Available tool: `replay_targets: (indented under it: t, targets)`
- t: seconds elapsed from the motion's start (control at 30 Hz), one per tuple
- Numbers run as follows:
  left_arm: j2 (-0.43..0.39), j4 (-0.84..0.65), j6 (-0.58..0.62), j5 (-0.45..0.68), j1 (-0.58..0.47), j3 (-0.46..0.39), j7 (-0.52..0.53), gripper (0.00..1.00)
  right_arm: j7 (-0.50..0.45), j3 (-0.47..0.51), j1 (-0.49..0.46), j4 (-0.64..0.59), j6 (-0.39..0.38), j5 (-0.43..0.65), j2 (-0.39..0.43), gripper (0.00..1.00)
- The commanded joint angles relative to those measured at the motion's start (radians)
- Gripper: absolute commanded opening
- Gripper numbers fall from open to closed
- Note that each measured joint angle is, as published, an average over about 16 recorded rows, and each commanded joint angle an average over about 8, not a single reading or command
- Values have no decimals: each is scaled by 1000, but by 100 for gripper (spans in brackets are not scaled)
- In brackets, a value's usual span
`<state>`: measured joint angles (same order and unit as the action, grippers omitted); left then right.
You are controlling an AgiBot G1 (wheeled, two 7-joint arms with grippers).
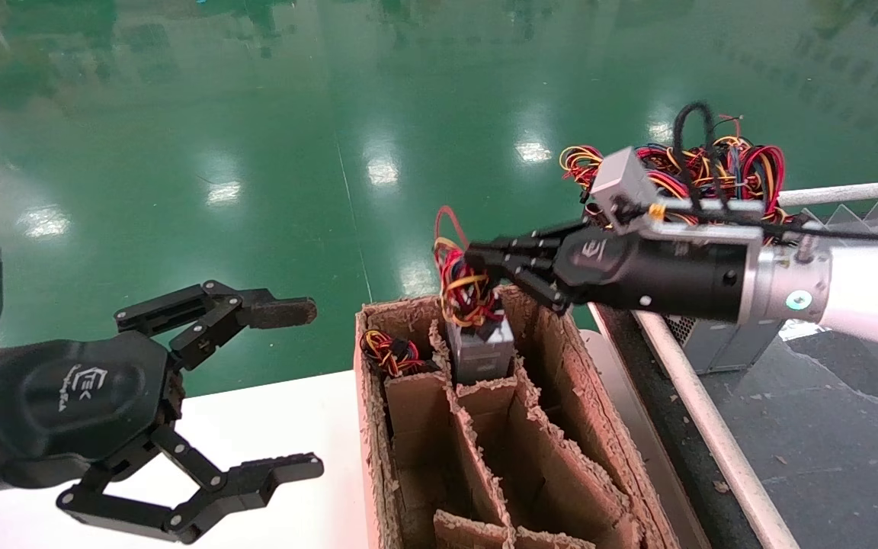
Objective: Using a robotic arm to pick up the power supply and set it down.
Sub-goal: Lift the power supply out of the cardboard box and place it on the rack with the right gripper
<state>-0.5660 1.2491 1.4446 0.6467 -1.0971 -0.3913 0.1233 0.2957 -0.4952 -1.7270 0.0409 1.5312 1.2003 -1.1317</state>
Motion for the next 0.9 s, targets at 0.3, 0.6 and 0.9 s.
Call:
replay_targets:
  t: [0.3,0.6,0.9]
  targets:
    - [0,0,0,0,0,0,0,100,11,25,-78,23,16,-35,52,0]
    - [0,0,0,0,0,0,0,100,-11,37,-171,39,15,-50,110,0]
    - [0,0,0,0,0,0,0,100,-11,38,-240,40,6,-48,170,0]
